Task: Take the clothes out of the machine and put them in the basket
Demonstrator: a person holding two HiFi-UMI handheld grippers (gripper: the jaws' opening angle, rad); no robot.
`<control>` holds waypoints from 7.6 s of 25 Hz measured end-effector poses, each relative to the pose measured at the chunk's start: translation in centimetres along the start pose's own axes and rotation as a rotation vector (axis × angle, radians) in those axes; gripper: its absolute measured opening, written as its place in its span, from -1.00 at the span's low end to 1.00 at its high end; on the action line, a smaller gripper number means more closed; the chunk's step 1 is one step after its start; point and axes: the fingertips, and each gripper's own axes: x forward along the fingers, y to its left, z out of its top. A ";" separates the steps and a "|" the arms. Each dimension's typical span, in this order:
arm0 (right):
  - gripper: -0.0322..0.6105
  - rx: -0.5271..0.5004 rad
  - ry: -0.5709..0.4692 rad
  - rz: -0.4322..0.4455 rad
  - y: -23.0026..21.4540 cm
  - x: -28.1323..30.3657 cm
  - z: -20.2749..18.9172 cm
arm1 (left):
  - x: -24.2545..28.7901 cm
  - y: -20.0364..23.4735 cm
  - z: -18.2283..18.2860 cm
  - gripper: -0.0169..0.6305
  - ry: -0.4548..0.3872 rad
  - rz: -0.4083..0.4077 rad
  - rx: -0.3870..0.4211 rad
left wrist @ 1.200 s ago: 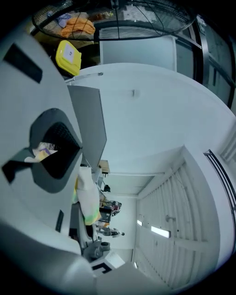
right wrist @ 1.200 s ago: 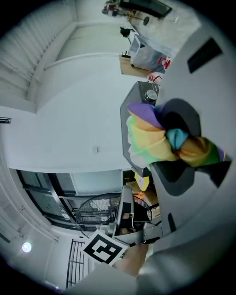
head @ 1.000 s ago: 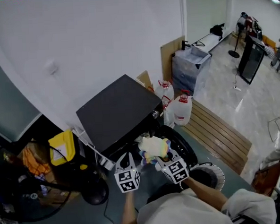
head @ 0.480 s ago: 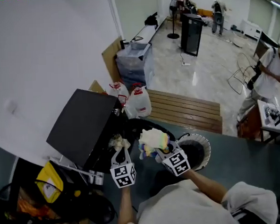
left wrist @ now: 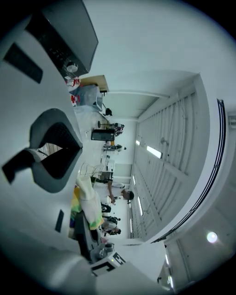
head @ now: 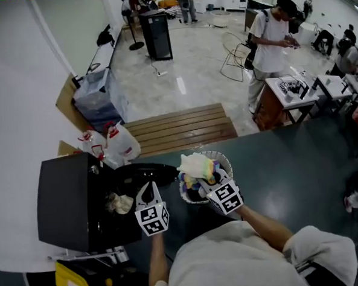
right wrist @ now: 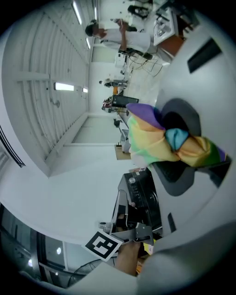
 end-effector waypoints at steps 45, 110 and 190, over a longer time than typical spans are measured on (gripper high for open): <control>-0.79 -0.103 0.276 0.201 -9.9 14.9 -11.5 | 9.9 1.3 -7.1 -0.89 0.158 0.299 -0.199; -0.40 -0.630 -0.011 0.867 47.3 54.2 -34.0 | -4.9 33.5 -53.8 -0.89 0.047 0.857 -0.431; -0.71 -0.230 -0.081 0.635 19.6 14.3 9.3 | -8.1 17.4 -1.0 -0.89 -0.045 0.564 -0.239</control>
